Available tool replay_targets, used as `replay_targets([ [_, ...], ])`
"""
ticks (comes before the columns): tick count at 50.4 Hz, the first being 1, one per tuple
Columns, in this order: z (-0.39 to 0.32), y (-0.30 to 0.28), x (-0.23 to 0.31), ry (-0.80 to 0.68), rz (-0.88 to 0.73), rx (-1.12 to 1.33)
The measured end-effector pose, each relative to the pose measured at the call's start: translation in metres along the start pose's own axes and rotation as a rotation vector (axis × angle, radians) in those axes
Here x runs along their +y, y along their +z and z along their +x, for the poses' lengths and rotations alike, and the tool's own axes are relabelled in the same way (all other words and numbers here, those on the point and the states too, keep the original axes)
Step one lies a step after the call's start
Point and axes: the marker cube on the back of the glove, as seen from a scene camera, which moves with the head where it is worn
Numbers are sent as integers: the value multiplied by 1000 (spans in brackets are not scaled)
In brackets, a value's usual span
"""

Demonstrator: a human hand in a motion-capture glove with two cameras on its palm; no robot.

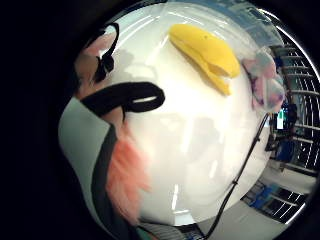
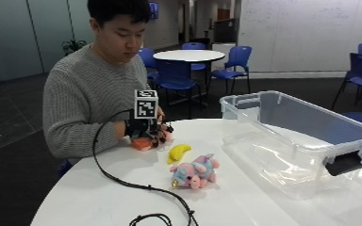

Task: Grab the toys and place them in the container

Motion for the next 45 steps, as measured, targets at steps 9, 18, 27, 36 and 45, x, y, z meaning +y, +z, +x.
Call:
replay_targets([
  [9, 1, -2, -7, 1, 204, 22],
  [18, 1, -3, -12, -11, 230, 12],
  [27, 3, -8, -16, -24, 195, -52],
  [36, 20, -85, -34, -155, 236, -27],
  [45, 37, -199, -84, -142, 404, -25],
])
